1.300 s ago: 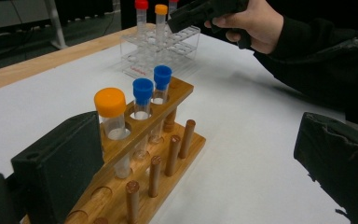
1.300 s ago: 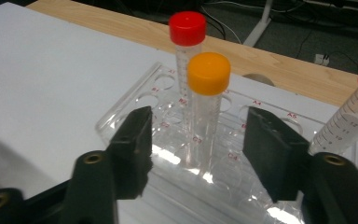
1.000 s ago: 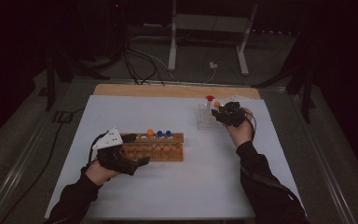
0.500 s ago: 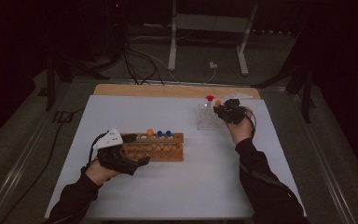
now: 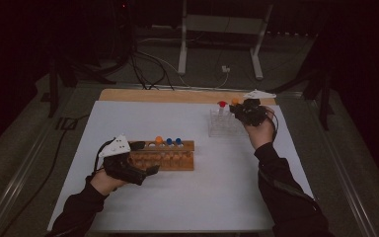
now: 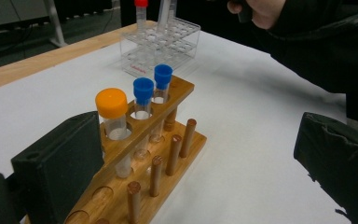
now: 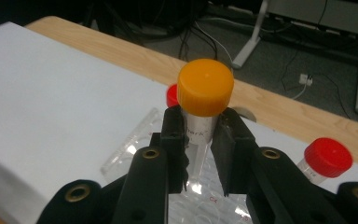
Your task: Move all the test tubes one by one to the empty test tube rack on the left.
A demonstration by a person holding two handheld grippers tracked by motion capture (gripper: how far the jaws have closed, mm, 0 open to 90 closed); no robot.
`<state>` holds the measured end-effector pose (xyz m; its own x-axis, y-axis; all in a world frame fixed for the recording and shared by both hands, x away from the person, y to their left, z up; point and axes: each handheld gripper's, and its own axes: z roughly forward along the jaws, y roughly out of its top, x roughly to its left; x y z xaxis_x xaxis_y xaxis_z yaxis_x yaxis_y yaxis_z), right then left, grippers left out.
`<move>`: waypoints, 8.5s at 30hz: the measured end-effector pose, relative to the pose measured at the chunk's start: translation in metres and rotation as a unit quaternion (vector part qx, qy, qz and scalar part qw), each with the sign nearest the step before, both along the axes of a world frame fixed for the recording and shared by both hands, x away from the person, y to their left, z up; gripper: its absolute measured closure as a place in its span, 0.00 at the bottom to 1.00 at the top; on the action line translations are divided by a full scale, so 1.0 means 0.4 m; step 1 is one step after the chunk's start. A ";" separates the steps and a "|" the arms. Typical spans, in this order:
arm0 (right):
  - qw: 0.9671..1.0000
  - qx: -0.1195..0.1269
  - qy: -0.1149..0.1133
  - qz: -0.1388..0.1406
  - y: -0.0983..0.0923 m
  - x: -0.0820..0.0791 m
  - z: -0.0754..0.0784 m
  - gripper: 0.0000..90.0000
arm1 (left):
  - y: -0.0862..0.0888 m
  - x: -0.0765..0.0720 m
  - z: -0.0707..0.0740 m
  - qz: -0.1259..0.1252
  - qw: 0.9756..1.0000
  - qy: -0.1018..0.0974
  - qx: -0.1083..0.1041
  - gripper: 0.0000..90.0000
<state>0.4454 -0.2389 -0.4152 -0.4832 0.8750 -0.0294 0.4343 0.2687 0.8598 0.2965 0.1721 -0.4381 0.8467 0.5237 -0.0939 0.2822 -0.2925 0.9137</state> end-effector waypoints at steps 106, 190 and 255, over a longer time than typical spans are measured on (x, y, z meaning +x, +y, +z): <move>0.970 0.023 0.032 0.239 0.126 -0.398 -0.022 0.36 | -0.244 0.025 0.110 -0.118 0.991 -0.052 0.016 0.80; 0.975 0.048 0.025 0.215 0.077 -0.389 -0.008 0.00 | 0.024 0.144 -0.020 0.059 0.997 -0.001 0.047 0.74; 0.995 0.060 0.063 -0.056 -0.188 0.062 -0.118 0.59 | 0.075 0.004 -0.004 -0.002 1.000 0.001 -0.003 0.01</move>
<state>0.4701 -0.3141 -0.4623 -0.3748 0.9174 0.1338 0.5621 0.1101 0.8197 0.2982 0.2019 -0.4398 0.8482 0.5203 -0.0990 0.2832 -0.2874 0.9150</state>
